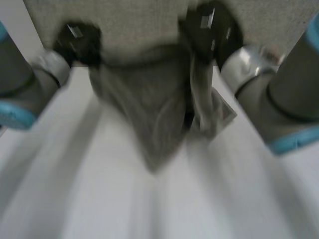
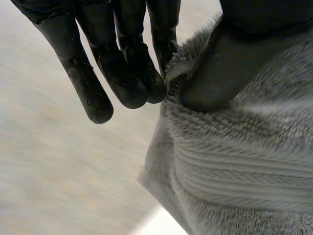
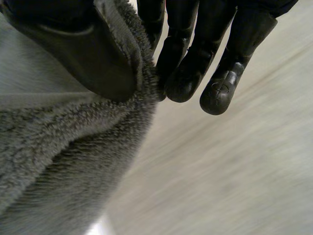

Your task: Fold the towel.

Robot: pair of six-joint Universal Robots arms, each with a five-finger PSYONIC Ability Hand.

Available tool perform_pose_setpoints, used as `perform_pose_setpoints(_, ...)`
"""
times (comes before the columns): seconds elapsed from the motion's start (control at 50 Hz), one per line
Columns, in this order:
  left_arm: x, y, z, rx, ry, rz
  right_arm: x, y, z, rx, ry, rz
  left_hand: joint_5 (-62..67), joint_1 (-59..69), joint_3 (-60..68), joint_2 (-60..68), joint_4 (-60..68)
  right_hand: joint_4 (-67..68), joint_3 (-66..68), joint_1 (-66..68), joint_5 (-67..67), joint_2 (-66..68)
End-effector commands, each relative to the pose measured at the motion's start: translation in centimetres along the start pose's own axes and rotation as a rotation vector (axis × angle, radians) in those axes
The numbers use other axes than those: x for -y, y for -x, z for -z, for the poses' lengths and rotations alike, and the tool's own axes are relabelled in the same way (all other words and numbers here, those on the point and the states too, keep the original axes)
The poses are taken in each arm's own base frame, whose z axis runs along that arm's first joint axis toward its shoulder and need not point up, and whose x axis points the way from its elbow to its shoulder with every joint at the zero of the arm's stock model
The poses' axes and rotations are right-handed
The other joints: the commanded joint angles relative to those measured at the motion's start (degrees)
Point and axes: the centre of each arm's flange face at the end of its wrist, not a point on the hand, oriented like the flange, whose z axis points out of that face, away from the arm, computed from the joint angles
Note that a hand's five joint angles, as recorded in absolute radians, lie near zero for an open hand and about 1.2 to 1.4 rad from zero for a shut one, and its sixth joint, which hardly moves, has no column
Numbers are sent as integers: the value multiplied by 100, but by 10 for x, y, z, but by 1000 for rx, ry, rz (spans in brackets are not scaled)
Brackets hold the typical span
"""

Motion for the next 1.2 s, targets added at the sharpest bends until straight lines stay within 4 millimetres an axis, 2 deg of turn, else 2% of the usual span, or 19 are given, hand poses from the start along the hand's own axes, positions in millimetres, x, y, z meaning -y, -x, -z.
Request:
perform_pose_setpoints(0.02, 74, 32, 6, 160, -218, 148, 49, -47, -13, -218, -259, -38, 640, 825, 265, 304, 218, 343, 336, 524, 476, 643)
perform_pose_setpoints(0.08, 61, 24, 17, 139, -173, 190, 44, -43, -11, -194, -247, -47, 640, 825, 265, 304, 218, 343, 336, 524, 476, 643)
perform_pose_setpoints(0.16, 40, 12, 31, 109, -92, 209, 25, -13, 3, -12, -195, -47, 640, 825, 265, 304, 218, 343, 336, 524, 476, 643)
perform_pose_setpoints(0.24, -8, -12, 61, 30, 83, 234, -1, 22, 23, 198, -105, -40, 640, 825, 265, 304, 218, 343, 336, 524, 476, 643)
perform_pose_setpoints(0.26, -8, -12, 61, 30, 84, 234, -1, 22, 23, 199, -105, -40, 640, 825, 265, 304, 218, 343, 336, 524, 476, 643)
perform_pose_setpoints(0.3, -39, -28, 85, -24, 195, 247, -10, 32, 32, 259, -60, -32, 640, 825, 265, 304, 218, 343, 336, 524, 476, 643)
perform_pose_setpoints(0.4, -74, -43, 117, -64, 328, 242, -63, 76, 71, 484, 196, -10, 640, 825, 265, 304, 218, 343, 336, 524, 476, 643)
perform_pose_setpoints(0.46, -92, -49, 132, -78, 394, 216, -75, 84, 82, 537, 253, 9, 640, 825, 265, 304, 218, 343, 336, 524, 476, 643)
perform_pose_setpoints(0.5, -100, -51, 137, -85, 419, 196, -95, 98, 98, 616, 329, 63, 640, 825, 265, 304, 218, 343, 336, 524, 476, 643)
perform_pose_setpoints(0.64, -121, -59, 148, -115, 470, 138, -113, 92, 106, 598, 405, 180, 640, 825, 265, 304, 218, 332, 325, 514, 465, 632)
perform_pose_setpoints(0.66, -126, -62, 149, -123, 480, 135, -114, 90, 106, 577, 426, 187, 475, 660, 101, 140, 53, -800, -807, -619, -667, -500)
perform_pose_setpoints(0.68, -129, -63, 148, -126, 487, 137, -114, 90, 106, 577, 426, 187, -43, 143, -417, -378, -464, -811, -819, -630, -679, -512)
perform_pose_setpoints(0.72, -132, -65, 148, -130, 496, 138, -115, 90, 109, 544, 462, 162, -697, -512, -1072, -1033, -1119, -3709, -3716, -3528, -3576, -3409)
perform_pose_setpoints(0.78, -136, -66, 146, -129, 502, 135, -116, 89, 111, 521, 489, 120, -2544, -2359, -2919, -2880, -2966, -4815, -4822, -4634, -4682, -4515)
perform_pose_setpoints(0.8, -136, -66, 146, -129, 502, 135, -115, 87, 113, 494, 513, 63, -2554, -2369, -2929, -2889, -2976, -5881, -5888, -5699, -5748, -5581)
perform_pose_setpoints(0.82, -136, -66, 143, -126, 499, 135, -112, 84, 115, 461, 533, -2, -3503, -3318, -3878, -3839, -3925, -6624, -6631, -6443, -6492, -6324)
perform_pose_setpoints(0.9, -136, -65, 140, -120, 488, 132, -107, 80, 124, 406, 575, -161, -6063, -5878, -6437, -6398, -6485, -6657, -6664, -6476, -6524, -6357)
perform_pose_setpoints(1.04, -136, -61, 140, -106, 480, 131, -97, 79, 158, 302, 646, -471, -6154, -5969, -6529, -6489, -6576, -6657, -6664, -6476, -6524, -6357)
perform_pose_setpoints(1.2, -141, -47, 137, -65, 482, 133, -99, 78, 185, 277, 698, -502, -6104, -5918, -6478, -6439, -6525, -5338, -5346, -5157, -5206, -5039)
